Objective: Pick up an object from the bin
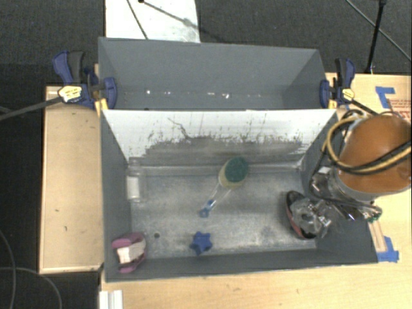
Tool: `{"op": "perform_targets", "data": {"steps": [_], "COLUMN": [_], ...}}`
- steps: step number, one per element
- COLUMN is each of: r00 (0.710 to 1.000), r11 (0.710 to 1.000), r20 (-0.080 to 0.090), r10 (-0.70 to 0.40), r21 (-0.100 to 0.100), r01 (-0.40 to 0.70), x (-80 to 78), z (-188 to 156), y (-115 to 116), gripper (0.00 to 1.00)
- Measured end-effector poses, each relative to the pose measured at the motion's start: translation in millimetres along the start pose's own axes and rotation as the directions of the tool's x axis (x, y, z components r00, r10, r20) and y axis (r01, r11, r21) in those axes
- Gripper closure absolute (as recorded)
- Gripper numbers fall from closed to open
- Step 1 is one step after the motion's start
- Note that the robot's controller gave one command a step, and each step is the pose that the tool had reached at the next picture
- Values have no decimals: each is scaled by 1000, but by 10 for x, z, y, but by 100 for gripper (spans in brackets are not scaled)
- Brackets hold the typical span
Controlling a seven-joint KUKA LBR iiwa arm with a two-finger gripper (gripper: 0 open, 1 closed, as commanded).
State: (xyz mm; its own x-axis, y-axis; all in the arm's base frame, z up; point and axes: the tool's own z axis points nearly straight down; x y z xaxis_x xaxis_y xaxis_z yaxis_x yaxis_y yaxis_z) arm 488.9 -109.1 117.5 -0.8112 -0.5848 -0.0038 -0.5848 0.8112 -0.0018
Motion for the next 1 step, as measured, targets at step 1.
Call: {"op": "perform_targets", "data": {"steps": [1], "r00": [1000], "r11": [1000], "r20": [-1], "r10": [4], "r21": [-1], "r01": [-4], "x": [3], "z": [7], "y": [-2], "gripper": [0]}}
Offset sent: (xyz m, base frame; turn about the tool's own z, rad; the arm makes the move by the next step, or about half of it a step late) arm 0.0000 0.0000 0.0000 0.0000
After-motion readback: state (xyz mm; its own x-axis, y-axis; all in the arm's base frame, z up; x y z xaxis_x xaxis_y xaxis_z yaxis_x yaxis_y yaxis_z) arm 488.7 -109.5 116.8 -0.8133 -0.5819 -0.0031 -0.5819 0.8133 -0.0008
